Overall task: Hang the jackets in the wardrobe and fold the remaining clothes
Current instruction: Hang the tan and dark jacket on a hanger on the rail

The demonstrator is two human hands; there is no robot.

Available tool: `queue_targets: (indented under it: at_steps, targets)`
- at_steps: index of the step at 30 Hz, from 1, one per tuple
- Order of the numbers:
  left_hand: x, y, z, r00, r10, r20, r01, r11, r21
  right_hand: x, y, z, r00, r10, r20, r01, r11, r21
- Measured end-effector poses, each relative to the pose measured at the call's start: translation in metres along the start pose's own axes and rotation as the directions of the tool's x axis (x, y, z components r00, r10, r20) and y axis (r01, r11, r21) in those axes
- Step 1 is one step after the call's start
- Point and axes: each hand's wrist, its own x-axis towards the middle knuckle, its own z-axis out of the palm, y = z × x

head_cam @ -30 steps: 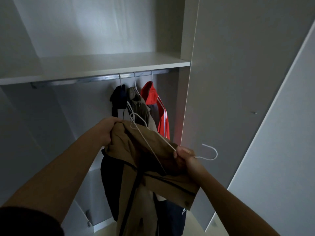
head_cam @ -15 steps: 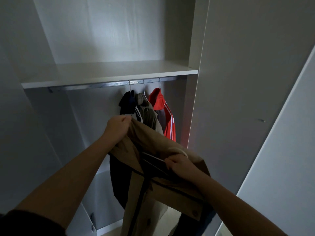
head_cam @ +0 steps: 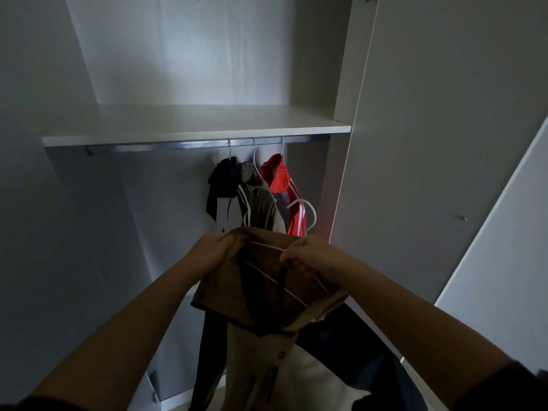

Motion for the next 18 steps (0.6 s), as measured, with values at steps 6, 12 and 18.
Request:
queue_targets:
  at_steps: [6,12,18]
  targets:
    - [0.011,-0.025,-0.007,0.985,-0.174,0.010,0.169,0.939,-0.298,0.020,-0.017,0.013,0.997,-0.017,0.080,0.023,0.996,-0.084]
    - [0.045,-0.045,-0.020,0.982,-0.117,-0.147,0.086,0.976,-0.202,0.060,-0.035,0.030,0.992,-0.045,0.114,0.070,0.971,-0.229]
    - [0.104,-0.078,-0.035,0.947,-0.038,-0.318,0.048,0.999,0.024,0.132,-0.035,0.036,0.993,-0.089,0.072,0.112,0.865,-0.489]
